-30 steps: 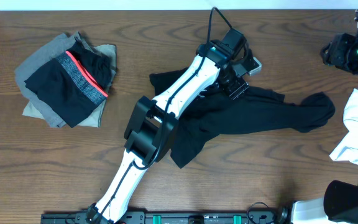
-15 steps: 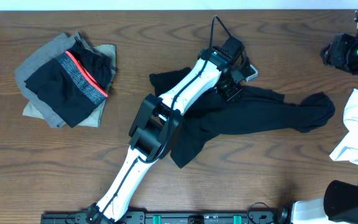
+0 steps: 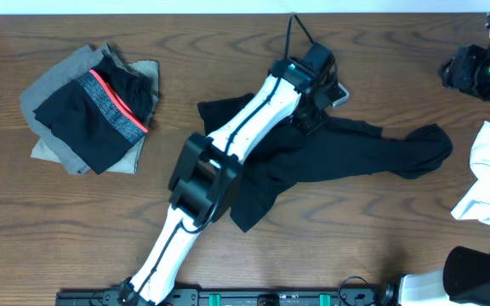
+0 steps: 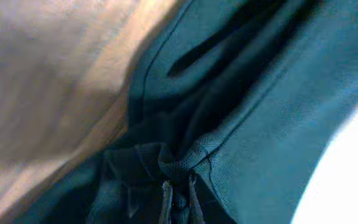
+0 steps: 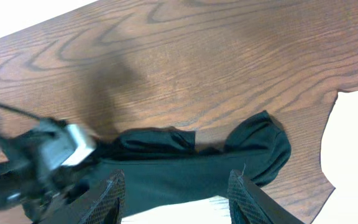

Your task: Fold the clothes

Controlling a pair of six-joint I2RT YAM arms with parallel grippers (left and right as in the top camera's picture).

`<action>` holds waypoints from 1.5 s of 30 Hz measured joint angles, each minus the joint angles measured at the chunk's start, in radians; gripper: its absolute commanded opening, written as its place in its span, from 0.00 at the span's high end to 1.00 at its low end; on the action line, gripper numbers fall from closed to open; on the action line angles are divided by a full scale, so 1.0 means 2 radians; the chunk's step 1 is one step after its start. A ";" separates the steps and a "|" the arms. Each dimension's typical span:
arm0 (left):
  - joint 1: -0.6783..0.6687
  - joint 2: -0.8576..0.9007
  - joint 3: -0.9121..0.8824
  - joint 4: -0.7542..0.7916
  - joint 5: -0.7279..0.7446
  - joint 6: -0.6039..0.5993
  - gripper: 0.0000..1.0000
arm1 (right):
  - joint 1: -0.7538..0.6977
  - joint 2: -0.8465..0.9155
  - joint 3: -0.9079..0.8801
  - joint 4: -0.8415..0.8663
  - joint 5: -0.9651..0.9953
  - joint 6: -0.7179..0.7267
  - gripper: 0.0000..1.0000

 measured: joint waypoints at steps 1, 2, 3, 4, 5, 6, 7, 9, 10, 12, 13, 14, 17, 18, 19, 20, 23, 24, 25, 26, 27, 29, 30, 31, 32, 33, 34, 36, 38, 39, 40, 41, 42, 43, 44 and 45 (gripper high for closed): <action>0.000 -0.011 0.000 -0.006 -0.002 -0.001 0.89 | 0.000 0.000 0.000 0.001 0.000 0.000 0.48; 0.000 -0.021 0.000 -0.010 -0.003 -0.002 0.89 | 0.000 0.000 0.000 0.002 0.000 0.000 0.48; 0.000 -0.031 0.000 -0.015 -0.005 -0.002 0.89 | 0.001 0.000 0.000 0.002 0.000 0.000 0.48; 0.000 -0.041 0.000 -0.021 -0.006 -0.003 0.88 | 0.001 0.000 0.000 0.003 0.000 0.000 0.48; 0.000 -0.050 0.000 -0.027 -0.007 -0.004 0.88 | 0.002 0.000 0.000 0.004 0.000 0.000 0.48; 0.000 -0.055 0.000 -0.033 -0.008 -0.004 0.88 | 0.003 0.002 0.000 0.004 0.000 0.000 0.49; 0.000 -0.061 0.000 -0.039 -0.010 -0.005 0.88 | 0.005 0.003 0.000 0.004 0.000 0.000 0.49; 0.000 -0.068 0.000 -0.052 -0.012 -0.005 0.87 | 0.009 0.012 0.000 0.005 0.000 0.000 0.50; 0.000 -0.069 0.000 -0.058 -0.014 -0.005 0.84 | 0.010 0.019 0.000 0.005 0.000 0.000 0.50; 0.000 -0.070 0.000 -0.070 -0.018 -0.006 0.84 | 0.013 0.038 0.000 0.006 0.000 0.000 0.51; 0.000 -0.070 0.000 -0.072 -0.022 -0.007 0.85 | 0.014 0.049 0.000 0.006 0.000 0.000 0.51; 0.000 -0.070 0.000 -0.074 -0.025 -0.007 0.86 | 0.015 0.061 0.000 0.006 0.000 0.000 0.51; 0.000 -0.070 0.000 -0.089 -0.037 -0.008 0.94 | 0.019 0.095 0.000 0.006 0.000 -0.001 0.51; 0.000 -0.070 0.000 -0.095 -0.042 -0.008 0.94 | 0.020 0.105 -0.001 0.006 0.000 -0.002 0.51; 0.000 -0.070 0.000 -0.101 -0.050 -0.008 0.94 | 0.021 0.112 -0.001 0.006 0.000 -0.003 0.50; 0.000 -0.070 0.000 -0.107 -0.056 -0.008 0.94 | 0.021 0.120 -0.001 0.006 0.000 -0.004 0.50; 0.000 -0.070 0.000 -0.108 -0.067 -0.006 0.73 | 0.021 0.135 -0.001 0.006 0.000 -0.005 0.48; 0.000 -0.070 0.000 -0.106 -0.069 -0.007 0.65 | 0.020 0.140 -0.001 0.006 0.000 -0.006 0.48; 0.000 -0.070 0.000 -0.103 -0.070 -0.008 0.59 | 0.020 0.142 -0.001 0.006 0.000 -0.006 0.48; 0.000 -0.070 0.000 -0.096 -0.072 -0.006 0.53 | 0.021 0.147 -0.001 0.006 0.000 -0.007 0.47; 0.000 -0.070 0.000 -0.083 -0.074 -0.007 0.47 | 0.021 0.152 -0.001 0.006 0.000 -0.007 0.47; 0.001 -0.069 -0.002 -0.058 -0.074 -0.008 0.41 | 0.021 0.159 -0.001 0.007 0.000 -0.008 0.46; 0.001 -0.067 -0.003 -0.050 -0.071 -0.007 0.40 | 0.021 0.164 -0.001 0.007 0.000 -0.008 0.47; 0.002 -0.063 -0.003 -0.043 -0.067 -0.007 0.41 | 0.021 0.170 -0.001 0.006 0.000 -0.008 0.47; 0.002 -0.057 -0.004 -0.039 -0.065 -0.007 0.41 | 0.021 0.174 -0.001 0.006 0.000 -0.008 0.47; 0.002 -0.049 -0.004 -0.035 -0.064 -0.006 0.40 | 0.021 0.178 -0.001 0.005 0.000 -0.008 0.46; 0.002 -0.040 -0.005 -0.031 -0.063 -0.005 0.41 | 0.021 0.181 -0.001 0.005 0.000 -0.008 0.46; 0.003 -0.019 -0.008 -0.021 -0.062 -0.003 0.41 | 0.021 0.183 -0.002 0.002 0.000 -0.008 0.46; 0.003 0.003 -0.012 -0.013 -0.062 -0.003 0.45 | 0.021 0.183 -0.002 0.002 0.000 -0.010 0.46; 0.003 0.011 -0.014 -0.011 -0.062 -0.003 0.52 | 0.021 0.183 -0.002 0.001 0.000 -0.011 0.46; 0.003 0.017 -0.015 -0.011 -0.062 -0.004 0.63 | 0.021 0.183 -0.002 0.001 0.000 -0.011 0.45; 0.004 0.023 -0.016 -0.010 -0.062 -0.004 0.72 | 0.021 0.183 -0.002 0.001 0.000 -0.012 0.45; 0.005 0.025 -0.016 -0.011 -0.062 -0.001 0.78 | 0.021 0.183 -0.002 0.000 0.000 -0.012 0.46; 0.006 0.025 -0.016 -0.013 -0.062 0.000 0.81 | 0.021 0.183 -0.002 0.000 0.000 -0.012 0.46; 0.006 0.024 -0.016 -0.017 -0.062 0.001 0.82 | 0.021 0.183 -0.002 0.000 0.000 -0.012 0.45; 0.007 0.023 -0.015 -0.022 -0.062 0.003 0.81 | 0.021 0.183 -0.002 0.000 0.000 -0.012 0.45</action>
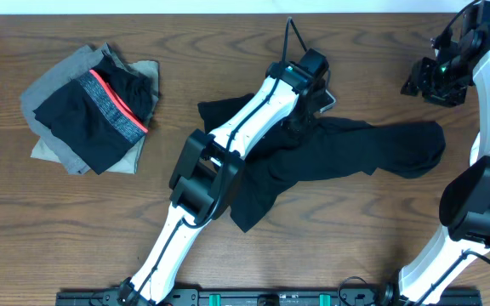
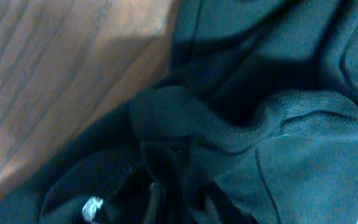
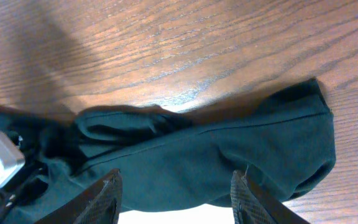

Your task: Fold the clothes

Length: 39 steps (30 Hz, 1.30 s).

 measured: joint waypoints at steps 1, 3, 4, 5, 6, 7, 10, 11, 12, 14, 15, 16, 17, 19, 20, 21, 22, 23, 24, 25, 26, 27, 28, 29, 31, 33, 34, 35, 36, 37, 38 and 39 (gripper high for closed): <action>0.000 0.000 0.002 -0.007 0.000 0.001 0.81 | 0.000 0.000 0.000 0.000 0.000 0.000 0.45; 0.000 -0.002 0.003 -0.017 0.000 0.002 0.82 | 0.000 0.000 0.000 0.000 0.000 -0.001 0.45; 0.000 -0.004 0.003 -0.023 0.000 0.002 0.81 | 0.000 0.000 0.000 0.000 0.000 -0.001 0.45; 0.000 -0.006 0.003 -0.028 0.000 0.002 0.81 | 0.000 0.000 0.000 0.000 0.000 -0.002 0.45; 0.000 -0.011 0.003 -0.032 0.000 0.002 0.80 | 0.000 0.000 0.000 0.000 0.000 -0.002 0.45; 0.000 -0.016 0.003 -0.036 -0.001 0.002 0.78 | 0.000 0.000 0.000 0.000 0.000 -0.002 0.45; 0.000 -0.038 0.003 -0.044 -0.001 0.002 0.69 | 0.000 0.000 0.000 0.000 0.000 -0.002 0.45; 0.000 -0.046 0.004 -0.047 -0.001 0.001 0.66 | 0.000 0.000 0.000 0.000 0.000 -0.002 0.45; 0.000 -0.054 0.005 -0.048 -0.001 0.000 0.66 | 0.000 0.000 0.000 0.000 0.000 -0.003 0.45; 0.000 -0.067 0.008 -0.050 -0.001 -0.004 0.81 | 0.000 0.000 0.000 0.000 0.000 -0.003 0.45; 0.000 -0.070 0.010 -0.051 -0.001 -0.007 0.89 | 0.000 0.000 0.000 0.000 0.000 -0.003 0.45; 0.000 -0.073 0.011 -0.052 -0.001 -0.006 0.92 | 0.000 0.000 0.000 0.000 0.000 -0.003 0.45; 0.000 -0.073 0.011 -0.053 -0.001 -0.008 0.94 | 0.000 0.000 0.000 0.000 0.000 -0.003 0.45; 0.000 -0.073 0.011 -0.056 -0.002 -0.008 0.94 | 0.000 0.000 0.000 0.000 0.000 -0.003 0.45; 0.000 -0.073 0.011 -0.057 -0.002 -0.008 0.94 | 0.000 0.000 0.000 0.000 0.000 -0.003 0.45; 0.000 -0.073 0.011 -0.059 -0.002 -0.008 0.94 | 0.000 0.000 0.000 0.000 0.000 -0.003 0.45; 0.001 -0.073 0.011 -0.060 -0.002 -0.008 0.91 | 0.000 0.000 0.000 0.000 0.000 -0.004 0.45; 0.001 -0.073 0.011 -0.062 -0.002 -0.007 0.74 | 0.000 0.000 0.000 0.000 0.000 -0.003 0.45; 0.001 -0.073 0.011 -0.062 -0.003 -0.007 0.58 | 0.000 0.000 0.000 0.000 0.000 -0.003 0.45; 0.001 -0.073 0.011 -0.062 -0.004 -0.007 0.55 | 0.000 0.000 0.000 0.000 0.000 -0.003 0.45; 0.001 -0.073 0.011 -0.061 -0.006 -0.007 0.51 | 0.000 0.000 0.000 0.000 0.000 -0.003 0.45; 0.002 -0.073 0.011 -0.058 -0.011 -0.007 0.49 | 0.000 0.000 0.000 0.000 0.000 -0.003 0.45; 0.002 -0.073 0.010 -0.052 -0.015 -0.008 0.47 | 0.000 0.000 0.000 0.000 0.000 -0.004 0.45; 0.002 -0.073 0.008 -0.048 -0.018 -0.008 0.46 | 0.000 0.000 0.000 0.000 0.000 -0.003 0.45; 0.004 -0.073 -0.006 -0.030 -0.020 -0.008 0.43 | 0.000 0.000 0.000 0.000 0.000 -0.003 0.45; 0.006 -0.073 -0.021 -0.020 -0.023 -0.007 0.42 | 0.000 0.000 0.000 0.000 0.000 -0.003 0.45; 0.007 -0.073 -0.031 -0.014 -0.024 -0.007 0.42 | 0.000 0.000 0.000 0.000 0.000 -0.003 0.45; 0.008 -0.073 -0.041 -0.009 -0.026 -0.007 0.42 | 0.000 0.000 0.000 0.000 0.000 -0.003 0.45; 0.009 -0.071 -0.051 -0.003 -0.027 -0.007 0.42 | 0.000 0.000 0.000 0.000 0.000 -0.003 0.45; 0.010 -0.070 -0.058 0.002 -0.027 -0.006 0.43 | 0.000 0.000 0.000 0.000 0.000 -0.004 0.45; 0.010 -0.068 -0.063 0.005 -0.029 -0.006 0.46 | 0.000 0.000 0.000 0.000 0.000 -0.003 0.45; 0.011 -0.067 -0.068 0.008 -0.029 -0.006 0.53 | 0.000 0.000 0.000 -0.001 0.000 -0.004 0.46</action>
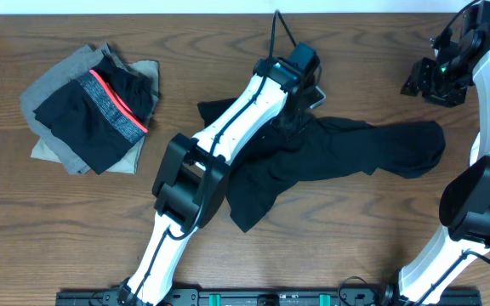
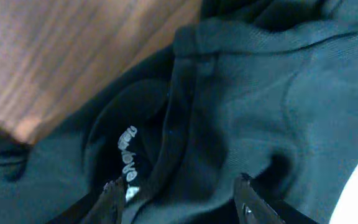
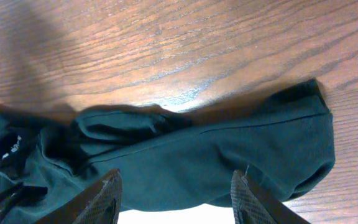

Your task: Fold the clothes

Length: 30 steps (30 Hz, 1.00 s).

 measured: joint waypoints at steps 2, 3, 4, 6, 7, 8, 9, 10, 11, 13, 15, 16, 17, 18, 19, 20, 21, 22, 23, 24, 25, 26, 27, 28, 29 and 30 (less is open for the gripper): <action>0.001 0.003 -0.005 0.004 -0.001 0.003 0.70 | 0.000 0.000 0.000 -0.002 0.000 0.000 0.46; 0.001 0.004 -0.005 0.006 -0.002 0.003 0.77 | 0.000 0.000 0.000 -0.003 0.000 0.000 0.46; 0.002 0.004 -0.005 0.008 -0.001 0.003 0.87 | 0.000 0.000 0.000 -0.003 0.000 0.000 0.46; 0.002 0.004 -0.005 0.006 -0.002 0.005 0.94 | 0.000 0.000 0.000 -0.003 0.000 0.000 0.46; 0.002 0.004 -0.003 -0.001 -0.001 0.007 0.94 | 0.000 0.000 0.000 -0.003 0.000 0.000 0.46; 0.002 0.004 -0.002 -0.010 -0.002 0.009 0.94 | 0.000 0.000 0.000 -0.003 0.000 0.000 0.46; 0.002 0.004 0.000 -0.019 -0.002 0.008 0.94 | 0.000 0.000 0.000 -0.003 0.000 0.000 0.46; 0.002 0.004 0.003 -0.029 -0.002 0.008 0.94 | 0.000 0.000 0.000 -0.003 0.000 0.000 0.45; 0.002 0.004 0.009 -0.039 -0.002 0.008 0.94 | 0.000 0.000 0.000 -0.003 0.000 0.000 0.46; 0.002 0.003 0.022 -0.057 -0.009 0.003 0.94 | 0.000 0.000 0.000 -0.002 0.000 0.000 0.45; 0.002 -0.001 0.031 -0.074 -0.019 -0.003 0.94 | 0.000 0.000 0.000 -0.002 0.000 0.000 0.45; 0.002 -0.007 0.034 -0.083 -0.025 -0.005 0.94 | 0.000 0.000 0.000 -0.002 0.000 0.000 0.44; 0.002 -0.016 0.035 -0.092 -0.031 -0.007 0.94 | 0.000 0.000 0.000 -0.001 0.000 0.000 0.44; 0.002 -0.026 0.035 -0.101 -0.037 -0.008 0.94 | 0.000 0.000 0.000 -0.001 0.000 0.000 0.44; 0.002 -0.036 0.035 -0.109 -0.041 -0.009 0.94 | 0.000 0.000 0.000 -0.001 0.001 0.000 0.42; 0.002 -0.047 0.035 -0.118 -0.048 -0.011 0.94 | 0.000 0.000 0.000 -0.001 0.001 0.000 0.42; 0.002 -0.062 0.036 -0.127 -0.059 -0.015 0.94 | 0.000 0.000 0.000 0.001 0.002 0.000 0.41; 0.002 -0.076 0.037 -0.135 -0.071 -0.019 0.94 | 0.000 0.000 0.000 0.002 0.002 0.000 0.41; 0.002 -0.089 0.039 -0.142 -0.087 -0.026 0.94 | 0.000 0.000 0.000 0.003 0.002 0.000 0.40; 0.002 -0.099 0.042 -0.149 -0.105 -0.034 0.94 | 0.000 0.000 0.000 0.005 0.003 0.000 0.40; 0.003 -0.109 0.044 -0.155 -0.123 -0.043 0.94 | 0.000 0.000 0.000 0.008 0.004 0.000 0.41; 0.005 -0.117 0.046 -0.162 -0.142 -0.055 0.94 | 0.000 0.000 0.000 0.010 0.004 0.000 0.41; 0.008 -0.123 0.048 -0.166 -0.157 -0.065 0.94 | 0.000 0.000 0.000 0.010 0.004 0.000 0.41; 0.012 -0.125 0.048 -0.169 -0.168 -0.075 0.94 | 0.000 0.001 0.000 0.011 0.004 0.000 0.41; 0.018 -0.126 0.049 -0.173 -0.178 -0.087 0.94 | 0.000 0.002 0.000 0.012 0.004 0.000 0.41; 0.024 -0.126 0.049 -0.174 -0.185 -0.099 0.94 | 0.000 0.004 -0.001 0.013 0.004 0.000 0.41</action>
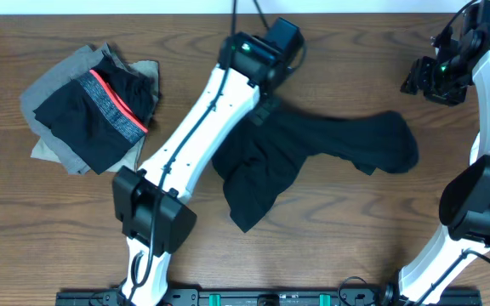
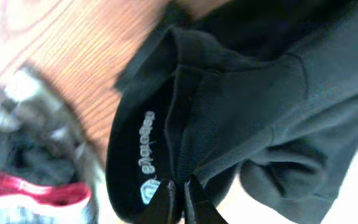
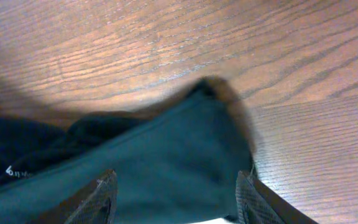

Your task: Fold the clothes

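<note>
A black garment (image 1: 339, 140) lies crumpled across the middle of the table, one long part reaching right. My left gripper (image 1: 264, 100) is at its upper left end. In the left wrist view the left gripper (image 2: 180, 198) is shut on a fold of the black garment (image 2: 241, 112) beside a printed neck label (image 2: 146, 152). My right gripper (image 1: 417, 82) hangs at the back right, apart from the cloth. In the right wrist view the right gripper (image 3: 178, 199) is open, with the black garment (image 3: 142, 168) below it.
A pile of folded clothes (image 1: 92, 106), grey and black with a red stripe, sits at the left; its edge shows as the pile (image 2: 17, 186) in the left wrist view. The wooden table (image 1: 381, 238) runs to the front rail. My left arm crosses the middle diagonally.
My left gripper was open over the collar; now it is shut on the cloth and sits further left and back. The garment has shifted left with it. The right arm has not moved.
At first my left gripper was shut on the garment near its middle top and the right arm was low at the far right. Then the right arm stood at the back right. Then the left gripper was open over the collar; now it holds it, further left.
</note>
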Controlling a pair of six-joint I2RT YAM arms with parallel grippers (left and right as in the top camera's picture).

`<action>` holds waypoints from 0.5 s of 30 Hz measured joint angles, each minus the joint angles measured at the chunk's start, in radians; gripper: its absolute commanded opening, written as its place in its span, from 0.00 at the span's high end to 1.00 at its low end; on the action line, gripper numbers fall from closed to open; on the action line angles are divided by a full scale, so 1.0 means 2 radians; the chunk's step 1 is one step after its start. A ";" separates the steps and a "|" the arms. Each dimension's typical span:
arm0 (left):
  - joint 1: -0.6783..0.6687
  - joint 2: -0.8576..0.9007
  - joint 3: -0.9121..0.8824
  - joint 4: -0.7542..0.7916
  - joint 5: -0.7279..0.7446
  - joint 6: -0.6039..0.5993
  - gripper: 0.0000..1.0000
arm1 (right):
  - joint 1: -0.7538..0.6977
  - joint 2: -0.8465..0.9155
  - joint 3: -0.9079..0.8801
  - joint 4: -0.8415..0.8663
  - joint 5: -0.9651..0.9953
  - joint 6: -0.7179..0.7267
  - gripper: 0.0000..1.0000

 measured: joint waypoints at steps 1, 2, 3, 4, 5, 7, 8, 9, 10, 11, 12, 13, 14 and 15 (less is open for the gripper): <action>0.008 0.001 0.000 0.000 -0.006 -0.013 0.94 | 0.000 0.002 -0.003 0.002 0.000 0.000 0.41; 0.016 0.002 0.000 0.000 -0.011 -0.027 0.94 | 0.000 0.004 -0.008 0.005 0.000 0.000 0.41; 0.025 0.002 0.000 -0.001 -0.018 -0.048 0.94 | 0.000 0.008 -0.017 0.012 0.000 0.000 0.41; 0.034 0.002 0.000 -0.001 -0.023 -0.058 0.94 | 0.000 0.011 -0.022 0.016 0.000 0.000 0.40; 0.043 0.002 0.000 -0.002 -0.028 -0.074 0.94 | 0.000 0.015 -0.031 0.024 -0.001 -0.002 0.41; 0.061 0.002 0.000 -0.002 -0.035 -0.098 0.94 | 0.000 0.020 -0.050 0.043 -0.007 -0.008 0.41; 0.068 0.002 0.000 -0.002 -0.037 -0.106 0.94 | 0.000 0.023 -0.061 0.050 -0.012 -0.012 0.40; 0.074 0.002 0.000 -0.002 -0.039 -0.113 0.94 | 0.000 0.025 -0.072 0.059 -0.020 -0.018 0.41; 0.079 0.001 0.000 -0.002 -0.041 -0.118 0.94 | 0.000 0.026 -0.084 0.068 -0.030 -0.025 0.41; 0.082 0.001 0.000 -0.001 -0.043 -0.122 0.94 | 0.000 0.026 -0.093 0.075 -0.040 -0.031 0.41; 0.083 0.000 0.000 0.000 -0.044 -0.126 0.94 | 0.000 0.026 -0.104 0.085 -0.059 -0.044 0.41; 0.083 -0.001 0.000 0.001 -0.045 -0.128 0.94 | 0.000 0.026 -0.112 0.094 -0.074 -0.054 0.42; 0.083 -0.003 0.000 0.002 -0.045 -0.129 0.94 | 0.001 0.026 -0.121 0.105 -0.095 -0.068 0.42; 0.081 -0.006 0.000 0.004 -0.045 -0.129 0.94 | 0.004 0.026 -0.131 0.113 -0.116 -0.081 0.42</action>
